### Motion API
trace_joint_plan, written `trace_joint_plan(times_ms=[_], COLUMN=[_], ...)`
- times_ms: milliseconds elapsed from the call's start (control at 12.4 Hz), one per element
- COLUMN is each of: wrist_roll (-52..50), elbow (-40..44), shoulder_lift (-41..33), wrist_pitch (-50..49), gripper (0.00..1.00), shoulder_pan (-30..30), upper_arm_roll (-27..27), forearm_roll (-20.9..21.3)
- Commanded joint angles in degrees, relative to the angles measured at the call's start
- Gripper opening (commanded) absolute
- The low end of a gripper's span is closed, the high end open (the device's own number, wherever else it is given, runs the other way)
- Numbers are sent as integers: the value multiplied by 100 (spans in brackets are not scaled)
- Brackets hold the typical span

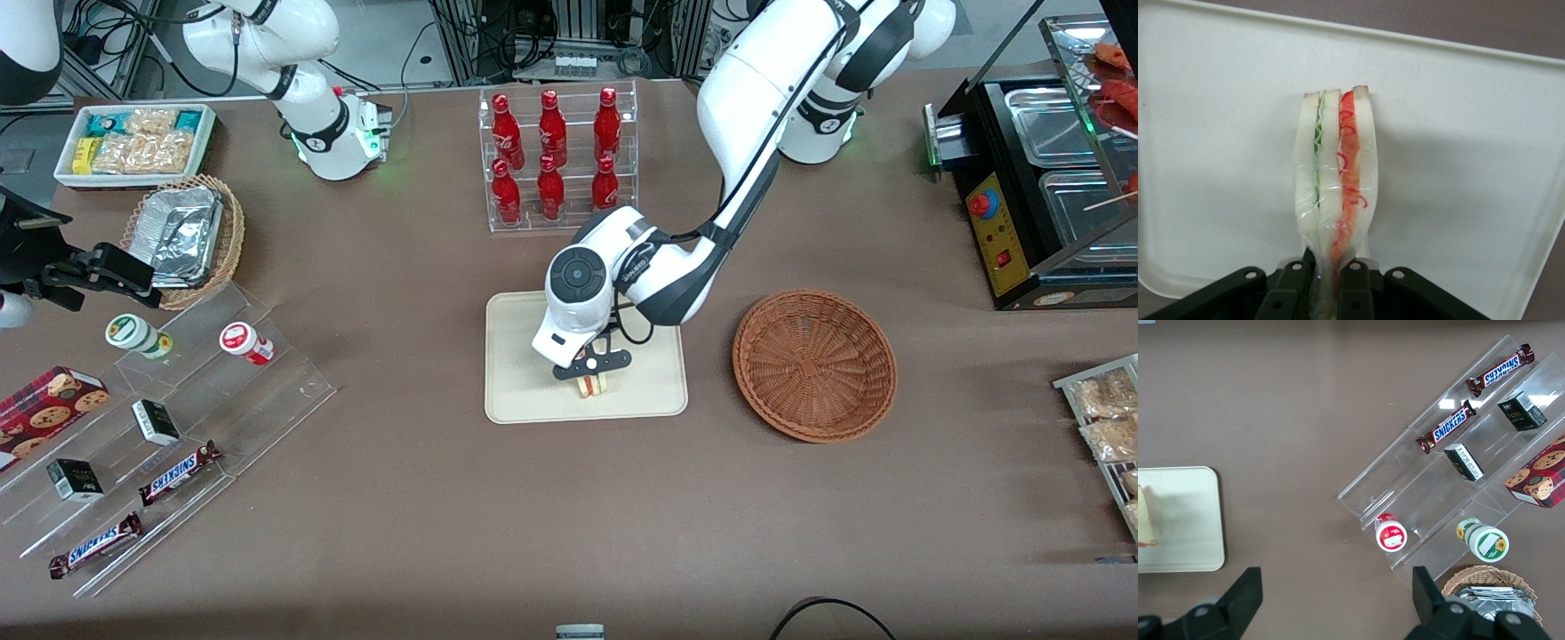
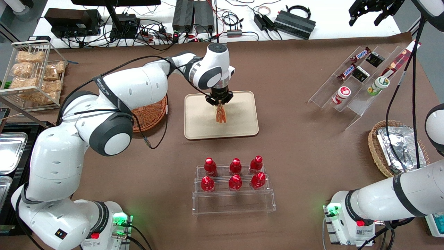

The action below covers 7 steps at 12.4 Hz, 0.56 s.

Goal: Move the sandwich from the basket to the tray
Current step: 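Carry the sandwich over the cream tray and lower it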

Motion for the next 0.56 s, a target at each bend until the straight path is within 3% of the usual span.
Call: trace_joint_plan(times_ms=[0,80,161,241,482], wrist_roll=[-226,-226,-209,-209,-209], elbow=[187,187,196,205,214], shoulder_lift=[232,250,250,224,67], wrist_pitch=[187,231,232,232,136], gripper=[11,19,66,100,100], shoulder_pan=[-124,-124,-124,-124,-106], upper_arm_roll=[67,67,67,67,67], forearm_roll=[-33,-42,-42,-42,-42])
